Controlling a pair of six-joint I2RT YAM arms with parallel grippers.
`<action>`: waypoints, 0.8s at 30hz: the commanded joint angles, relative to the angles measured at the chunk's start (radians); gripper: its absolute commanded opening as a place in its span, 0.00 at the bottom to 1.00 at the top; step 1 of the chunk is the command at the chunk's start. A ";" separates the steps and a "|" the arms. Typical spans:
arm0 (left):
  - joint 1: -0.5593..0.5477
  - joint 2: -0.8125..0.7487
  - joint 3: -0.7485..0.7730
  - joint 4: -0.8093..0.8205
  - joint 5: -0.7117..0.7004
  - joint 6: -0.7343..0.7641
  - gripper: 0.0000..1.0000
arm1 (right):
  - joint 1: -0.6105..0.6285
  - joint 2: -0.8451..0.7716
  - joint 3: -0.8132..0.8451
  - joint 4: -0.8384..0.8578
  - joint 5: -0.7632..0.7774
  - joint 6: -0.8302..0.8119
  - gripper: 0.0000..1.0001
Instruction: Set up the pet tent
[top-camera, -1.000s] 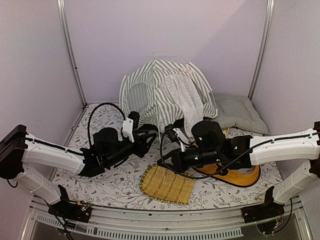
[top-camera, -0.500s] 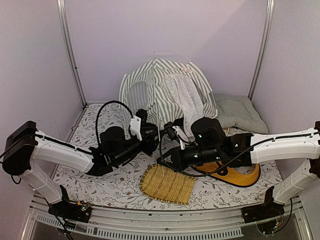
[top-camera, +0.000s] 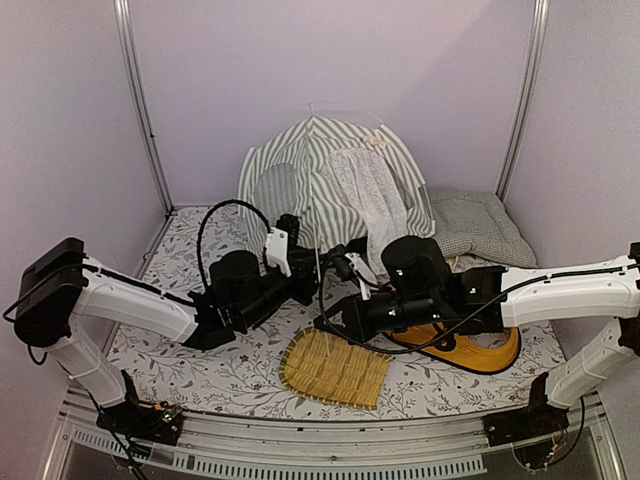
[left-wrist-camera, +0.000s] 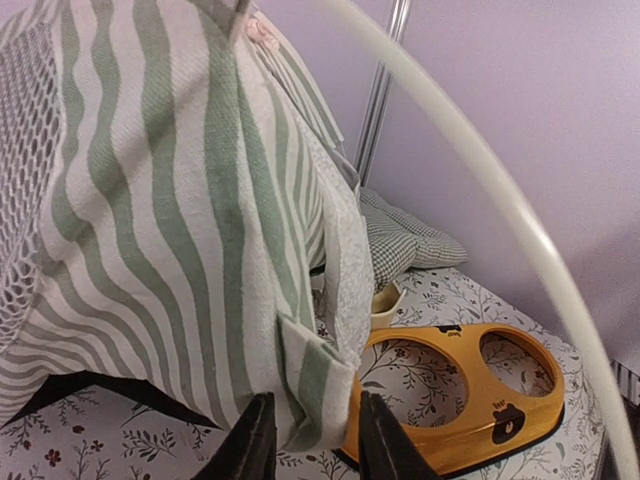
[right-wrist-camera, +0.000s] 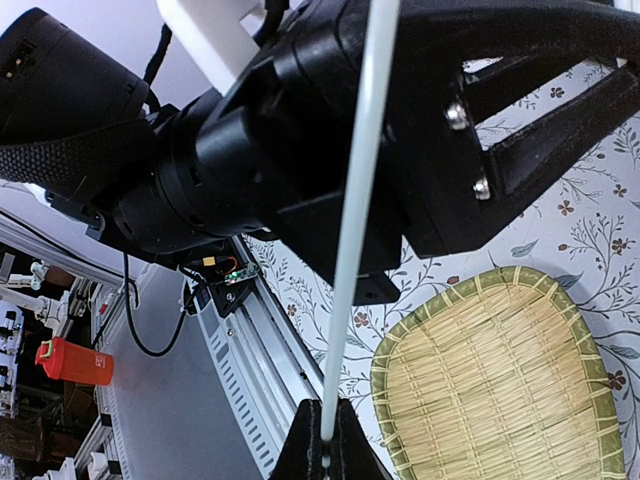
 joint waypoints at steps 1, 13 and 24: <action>-0.015 0.023 0.027 0.033 -0.014 0.006 0.28 | 0.002 -0.019 0.037 0.037 0.003 -0.026 0.00; -0.015 0.049 0.057 0.036 -0.066 0.011 0.05 | 0.001 -0.025 0.042 0.036 0.009 -0.024 0.00; -0.058 0.017 -0.043 0.052 -0.051 0.062 0.00 | -0.047 -0.031 0.079 0.039 0.025 -0.029 0.00</action>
